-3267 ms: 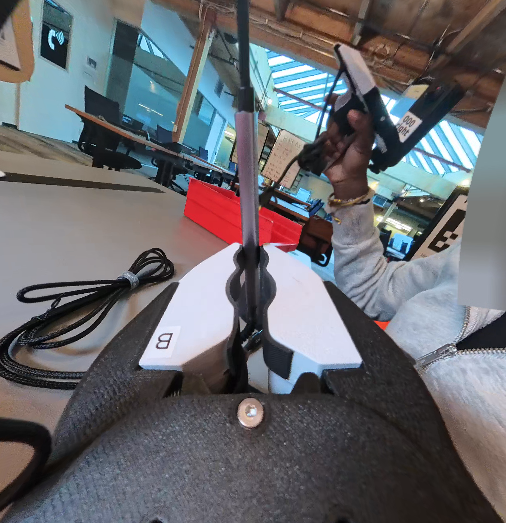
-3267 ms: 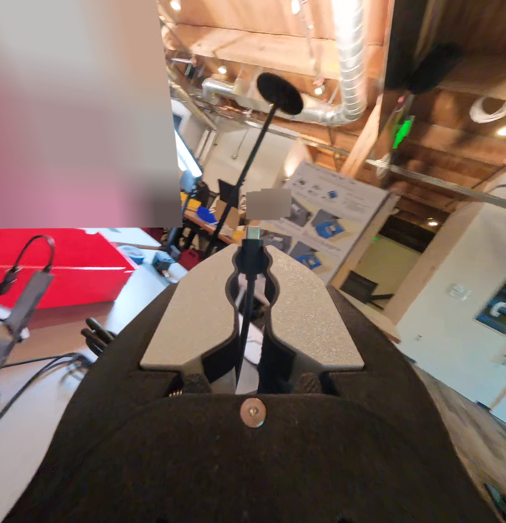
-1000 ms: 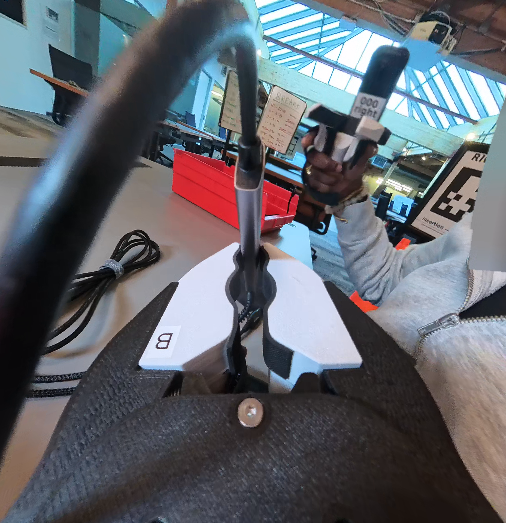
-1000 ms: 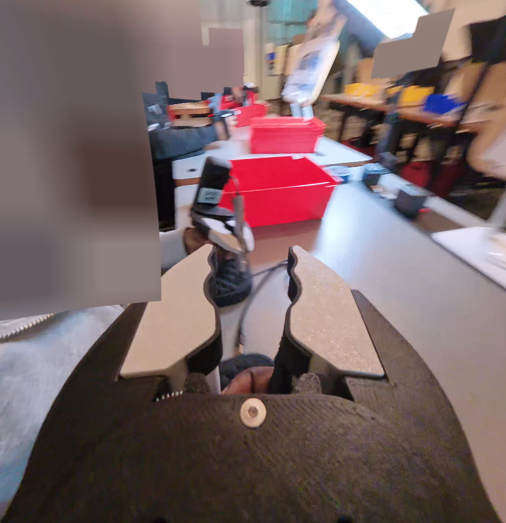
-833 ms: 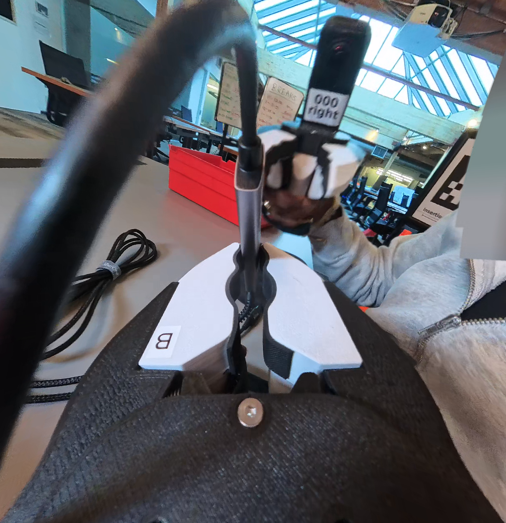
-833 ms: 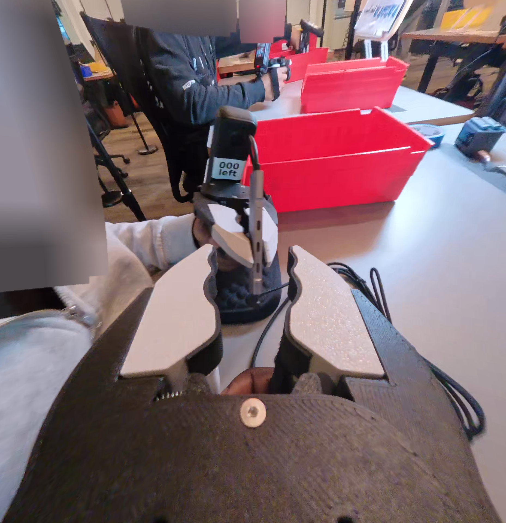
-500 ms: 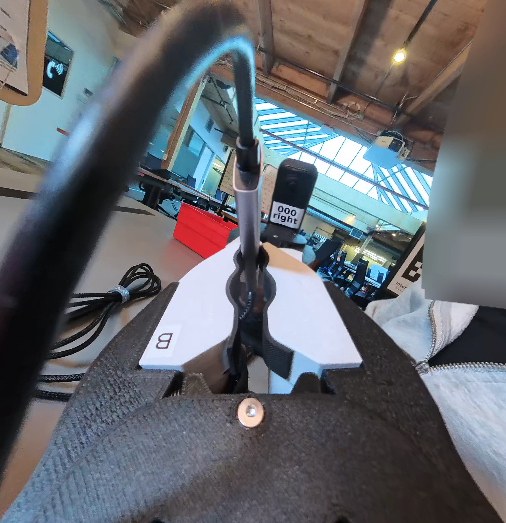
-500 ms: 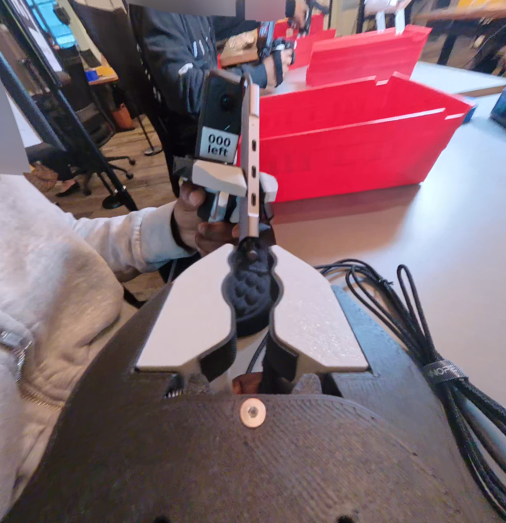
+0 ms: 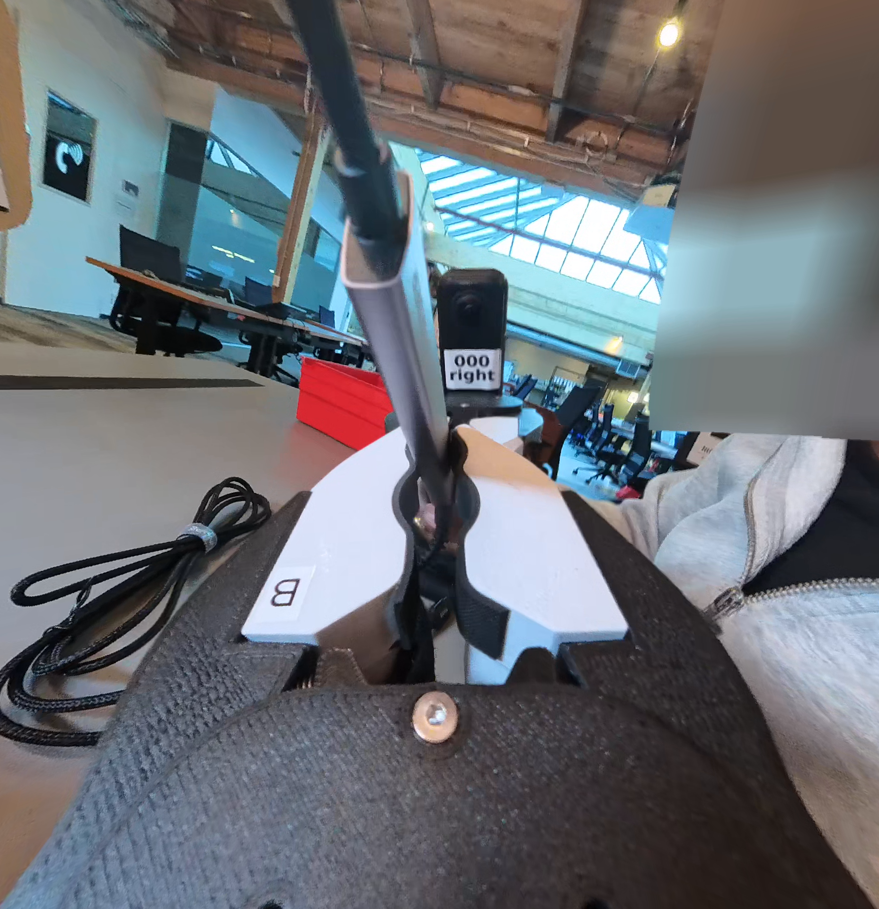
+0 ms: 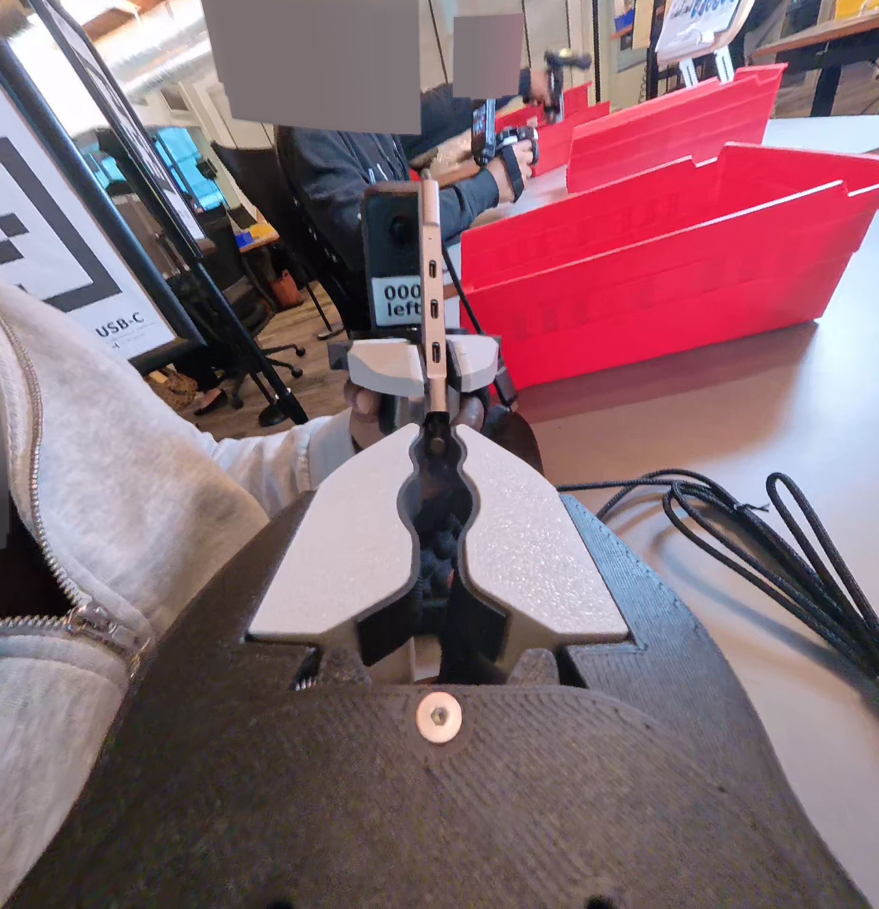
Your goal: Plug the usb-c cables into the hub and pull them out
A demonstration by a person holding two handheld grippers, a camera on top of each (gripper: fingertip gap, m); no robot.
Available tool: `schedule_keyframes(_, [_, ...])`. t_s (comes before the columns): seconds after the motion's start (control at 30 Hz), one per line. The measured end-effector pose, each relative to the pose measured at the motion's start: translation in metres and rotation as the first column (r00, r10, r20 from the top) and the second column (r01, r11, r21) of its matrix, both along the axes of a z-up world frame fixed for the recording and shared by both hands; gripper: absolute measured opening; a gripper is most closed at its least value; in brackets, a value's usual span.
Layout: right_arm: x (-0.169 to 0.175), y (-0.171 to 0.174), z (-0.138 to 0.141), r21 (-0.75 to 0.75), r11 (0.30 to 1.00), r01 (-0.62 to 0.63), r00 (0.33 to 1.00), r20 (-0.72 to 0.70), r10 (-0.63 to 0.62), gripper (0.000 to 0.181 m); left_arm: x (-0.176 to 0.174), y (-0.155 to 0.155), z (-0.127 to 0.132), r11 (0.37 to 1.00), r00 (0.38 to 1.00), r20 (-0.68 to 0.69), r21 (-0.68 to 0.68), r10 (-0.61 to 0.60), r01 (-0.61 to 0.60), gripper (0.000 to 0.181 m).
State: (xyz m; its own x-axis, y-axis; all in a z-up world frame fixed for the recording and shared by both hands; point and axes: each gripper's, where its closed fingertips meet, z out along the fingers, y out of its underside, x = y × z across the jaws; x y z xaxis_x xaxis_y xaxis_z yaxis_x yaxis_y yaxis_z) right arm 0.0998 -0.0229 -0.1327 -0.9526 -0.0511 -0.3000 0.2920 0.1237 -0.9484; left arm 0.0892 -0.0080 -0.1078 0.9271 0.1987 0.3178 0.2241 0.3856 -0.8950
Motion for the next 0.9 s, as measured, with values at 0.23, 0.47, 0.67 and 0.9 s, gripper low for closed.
schedule_keyframes(0.23, [0.006, 0.019, -0.005, 0.053, 0.999, 0.005, 1.000, 0.015, -0.006, 0.008, 0.009, 0.018, -0.005, 0.996, 0.997, -0.078, -0.084, 0.020, -0.027, 0.009])
schedule_keyframes(0.47, [0.010, 0.031, -0.014, 0.068, 0.998, 0.018, 1.000, -0.001, -0.018, 0.008, 0.014, 0.023, -0.007, 0.994, 0.996, -0.094, -0.111, -0.004, -0.007, 0.009])
schedule_keyframes(0.67, [-0.008, 0.085, -0.003, 0.067, 0.985, 0.159, 0.977, -0.153, -0.147, 0.007, -0.003, -0.023, 0.005, 0.987, 0.986, -0.060, 0.020, 0.159, -0.158, 0.008])
schedule_keyframes(0.9, [-0.032, 0.093, 0.046, 0.025, 0.977, 0.212, 0.933, -0.301, -0.195, 0.007, 0.004, 0.026, -0.016, 0.981, 0.996, -0.085, -0.186, 0.035, -0.050, 0.009])
